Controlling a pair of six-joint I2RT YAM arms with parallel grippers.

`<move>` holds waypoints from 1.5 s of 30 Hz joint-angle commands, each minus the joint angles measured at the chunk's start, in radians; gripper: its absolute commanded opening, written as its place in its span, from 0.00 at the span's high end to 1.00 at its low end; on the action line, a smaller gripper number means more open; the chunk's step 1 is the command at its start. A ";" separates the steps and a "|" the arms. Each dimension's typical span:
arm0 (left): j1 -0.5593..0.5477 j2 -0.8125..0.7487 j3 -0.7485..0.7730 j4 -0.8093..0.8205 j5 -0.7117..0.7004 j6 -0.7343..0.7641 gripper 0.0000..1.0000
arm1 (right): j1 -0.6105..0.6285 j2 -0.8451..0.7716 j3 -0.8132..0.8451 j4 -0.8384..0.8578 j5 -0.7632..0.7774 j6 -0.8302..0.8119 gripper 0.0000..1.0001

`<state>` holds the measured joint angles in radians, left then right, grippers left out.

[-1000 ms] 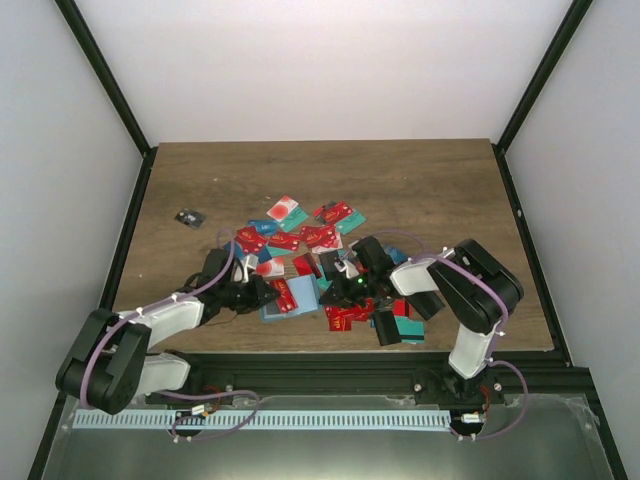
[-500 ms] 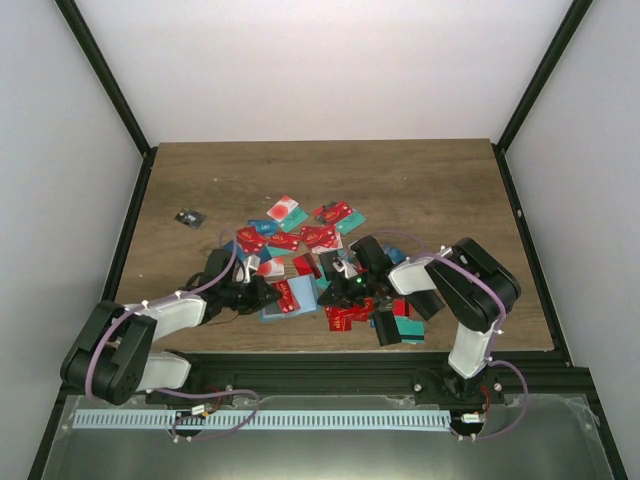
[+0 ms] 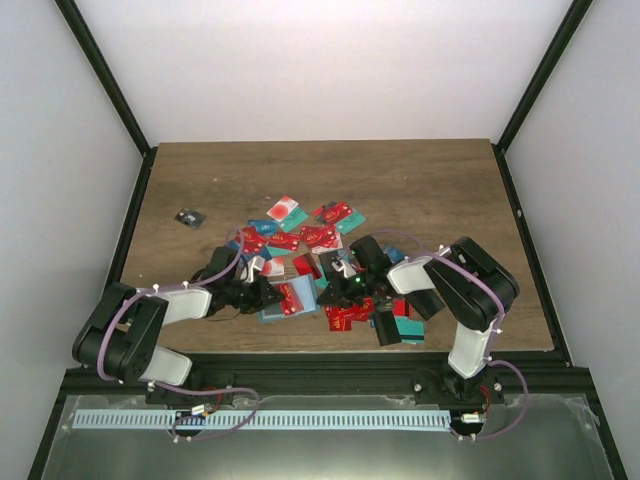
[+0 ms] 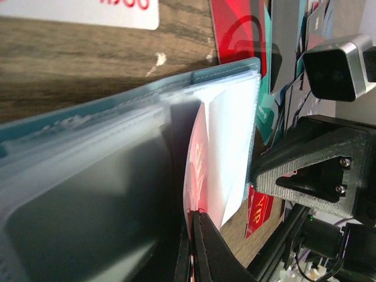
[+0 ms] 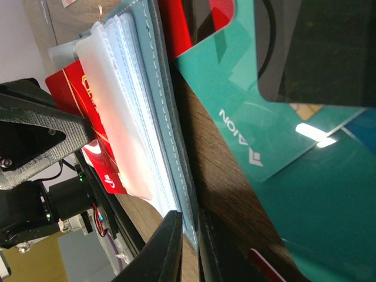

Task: Put the credit cards into the card holder
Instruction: Insert the credit card into the card holder.

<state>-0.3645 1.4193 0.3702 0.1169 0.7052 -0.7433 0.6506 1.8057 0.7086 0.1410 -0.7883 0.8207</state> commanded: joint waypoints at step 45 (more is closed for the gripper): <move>-0.011 0.217 0.195 -0.164 0.057 0.207 0.89 | 0.017 0.061 0.161 -0.224 0.095 -0.032 0.90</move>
<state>-0.3653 1.6318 0.5583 0.0250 0.8097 -0.5484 0.6544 1.8431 0.8383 -0.0612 -0.7723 0.8013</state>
